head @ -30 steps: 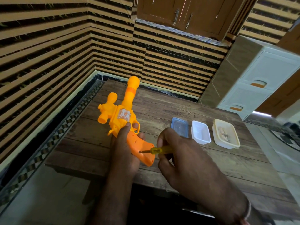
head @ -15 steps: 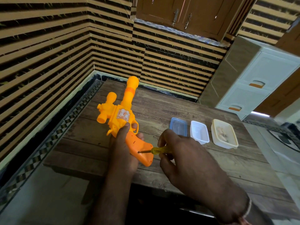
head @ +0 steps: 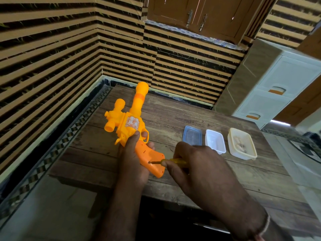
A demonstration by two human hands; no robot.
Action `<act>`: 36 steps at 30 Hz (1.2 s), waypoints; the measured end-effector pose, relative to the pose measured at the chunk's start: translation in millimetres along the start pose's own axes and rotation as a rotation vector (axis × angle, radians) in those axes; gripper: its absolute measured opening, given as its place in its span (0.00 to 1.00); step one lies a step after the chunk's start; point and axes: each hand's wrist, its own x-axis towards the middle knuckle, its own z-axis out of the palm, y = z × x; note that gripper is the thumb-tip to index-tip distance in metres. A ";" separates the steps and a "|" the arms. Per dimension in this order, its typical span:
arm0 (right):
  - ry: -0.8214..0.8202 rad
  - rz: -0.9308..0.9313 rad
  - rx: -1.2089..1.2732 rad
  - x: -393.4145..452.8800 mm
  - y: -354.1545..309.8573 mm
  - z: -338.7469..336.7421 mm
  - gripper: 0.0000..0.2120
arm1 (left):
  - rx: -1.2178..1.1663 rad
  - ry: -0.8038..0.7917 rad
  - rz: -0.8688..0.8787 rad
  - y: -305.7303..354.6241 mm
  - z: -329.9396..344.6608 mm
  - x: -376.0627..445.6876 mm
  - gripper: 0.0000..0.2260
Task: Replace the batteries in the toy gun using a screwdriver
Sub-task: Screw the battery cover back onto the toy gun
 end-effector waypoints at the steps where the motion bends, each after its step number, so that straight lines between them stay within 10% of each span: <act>1: 0.016 0.002 -0.013 0.9 -0.2 0.5 0.17 | -0.006 -0.004 -0.004 0.1 0.3 -0.4 0.16; 36: -0.029 -0.031 0.051 0.3 -0.4 0.8 0.10 | 0.000 -0.017 -0.023 -4.0 -8.2 5.0 0.26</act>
